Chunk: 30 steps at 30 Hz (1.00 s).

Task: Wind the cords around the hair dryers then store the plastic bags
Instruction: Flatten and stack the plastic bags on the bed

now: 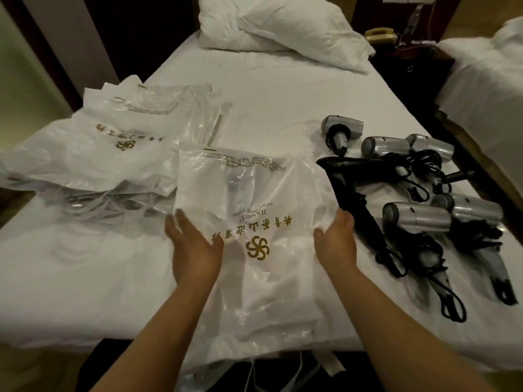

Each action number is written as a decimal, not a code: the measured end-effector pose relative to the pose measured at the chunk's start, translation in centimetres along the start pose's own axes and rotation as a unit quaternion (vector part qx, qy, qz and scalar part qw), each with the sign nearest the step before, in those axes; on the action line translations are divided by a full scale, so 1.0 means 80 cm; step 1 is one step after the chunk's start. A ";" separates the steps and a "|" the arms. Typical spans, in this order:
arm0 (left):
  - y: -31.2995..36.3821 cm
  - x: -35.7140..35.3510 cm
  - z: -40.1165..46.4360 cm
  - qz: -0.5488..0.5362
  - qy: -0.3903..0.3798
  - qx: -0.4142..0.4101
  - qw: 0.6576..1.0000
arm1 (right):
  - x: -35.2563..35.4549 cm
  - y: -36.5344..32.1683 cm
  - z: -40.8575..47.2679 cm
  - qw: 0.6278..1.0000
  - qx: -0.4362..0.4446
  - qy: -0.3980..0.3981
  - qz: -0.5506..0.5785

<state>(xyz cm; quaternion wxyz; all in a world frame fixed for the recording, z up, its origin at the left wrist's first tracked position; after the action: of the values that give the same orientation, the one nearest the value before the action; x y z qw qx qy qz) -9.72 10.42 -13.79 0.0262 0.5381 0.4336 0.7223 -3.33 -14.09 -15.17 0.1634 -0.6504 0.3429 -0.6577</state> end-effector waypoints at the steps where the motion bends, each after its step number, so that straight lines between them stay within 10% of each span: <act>1: -0.009 0.001 -0.001 -0.028 -0.008 0.066 0.997 | -0.001 0.004 0.012 0.997 -0.044 -0.017 0.059; 5: -0.042 -0.023 0.011 -0.253 -0.108 0.275 0.921 | -0.013 0.011 0.033 0.935 -0.175 -0.087 0.295; 11: -0.045 -0.009 0.031 -0.370 -0.212 0.361 0.830 | -0.008 -0.005 0.019 0.897 -0.246 -0.274 0.243; 21: 0.035 0.096 0.119 -0.338 -0.347 0.224 0.846 | 0.058 -0.070 0.072 0.917 -0.202 -0.255 0.231; 24: 0.064 0.101 0.125 -0.405 -0.253 0.201 0.855 | 0.067 -0.094 0.075 0.913 -0.147 -0.216 0.314; 30: 0.062 0.052 0.093 -0.728 -0.087 0.206 0.648 | 0.036 -0.083 0.051 0.665 -0.153 -0.096 0.725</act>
<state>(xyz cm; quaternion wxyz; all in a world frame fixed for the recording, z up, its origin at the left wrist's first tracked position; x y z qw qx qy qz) -3.39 13.84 -7.06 0.4700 0.1012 0.8190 0.3131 1.90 -12.23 -8.96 0.5184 -0.2721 0.7846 -0.2039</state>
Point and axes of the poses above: each hand's wrist, its own z-axis towards the middle knuckle, its own x-axis out of the back of the hand, y = z × x, the point moved 4 cm from there along z, towards the middle knuckle, and after that the axes turned 2 degrees about z, right-handed, at the moved point
